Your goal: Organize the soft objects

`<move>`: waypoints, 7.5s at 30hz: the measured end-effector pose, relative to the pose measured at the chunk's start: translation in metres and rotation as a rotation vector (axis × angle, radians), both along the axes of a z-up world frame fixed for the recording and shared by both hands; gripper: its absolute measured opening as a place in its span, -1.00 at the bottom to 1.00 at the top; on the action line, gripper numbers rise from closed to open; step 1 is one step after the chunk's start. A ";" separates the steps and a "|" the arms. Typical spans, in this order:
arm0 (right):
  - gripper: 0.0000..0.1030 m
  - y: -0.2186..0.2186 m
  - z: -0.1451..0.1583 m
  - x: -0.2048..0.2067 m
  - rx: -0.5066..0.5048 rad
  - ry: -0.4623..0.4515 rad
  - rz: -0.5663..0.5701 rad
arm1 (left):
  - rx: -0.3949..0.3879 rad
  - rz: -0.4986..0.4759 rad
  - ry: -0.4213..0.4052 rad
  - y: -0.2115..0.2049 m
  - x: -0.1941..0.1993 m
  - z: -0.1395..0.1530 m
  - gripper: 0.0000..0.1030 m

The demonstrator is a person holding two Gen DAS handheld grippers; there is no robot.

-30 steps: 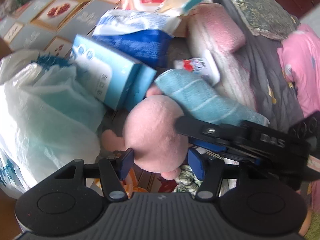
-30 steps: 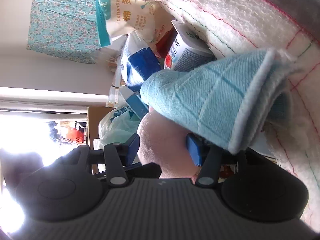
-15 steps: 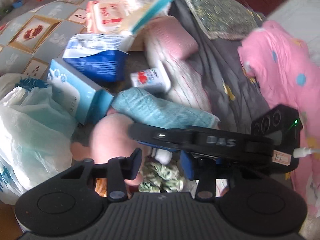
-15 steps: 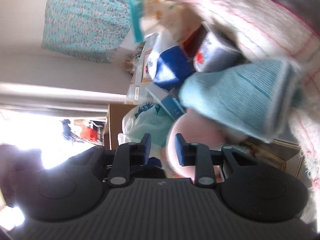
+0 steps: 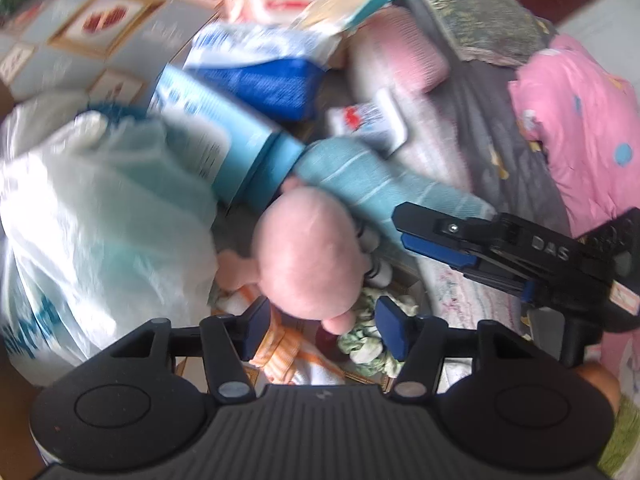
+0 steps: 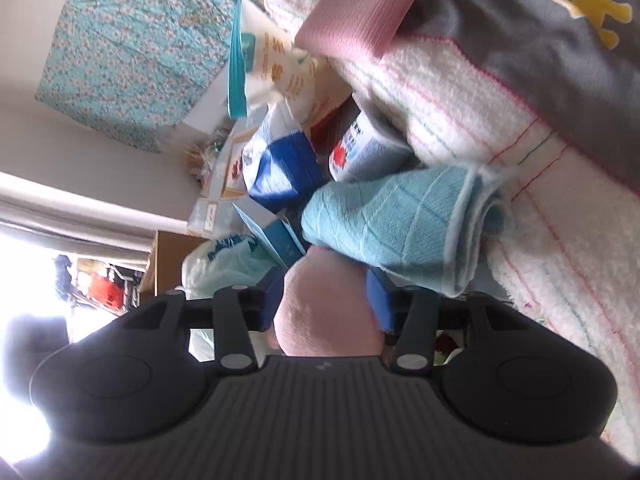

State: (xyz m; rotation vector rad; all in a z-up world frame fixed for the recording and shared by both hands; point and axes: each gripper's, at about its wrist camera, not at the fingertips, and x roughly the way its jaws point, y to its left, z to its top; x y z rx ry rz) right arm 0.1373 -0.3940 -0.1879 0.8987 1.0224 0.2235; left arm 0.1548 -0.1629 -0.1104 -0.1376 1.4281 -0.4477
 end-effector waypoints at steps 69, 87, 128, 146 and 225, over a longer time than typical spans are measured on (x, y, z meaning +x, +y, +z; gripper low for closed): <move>0.13 0.443 0.103 0.102 0.258 -0.050 0.367 | 0.046 0.369 -0.248 0.387 0.010 0.130 0.42; 0.15 0.499 0.067 0.141 -0.152 -0.006 0.522 | 0.036 0.388 -0.048 0.430 0.041 0.010 0.36; 0.15 0.426 0.123 0.084 -0.226 -0.059 0.447 | 0.476 0.034 -0.136 0.364 0.033 -0.014 -0.73; 0.17 0.373 0.126 0.083 -0.150 -0.025 0.390 | 0.046 0.390 -0.013 0.396 0.103 0.066 -0.76; 0.21 0.337 0.117 0.042 -0.238 0.035 0.197 | 0.187 0.200 0.021 0.338 0.083 -0.018 -0.79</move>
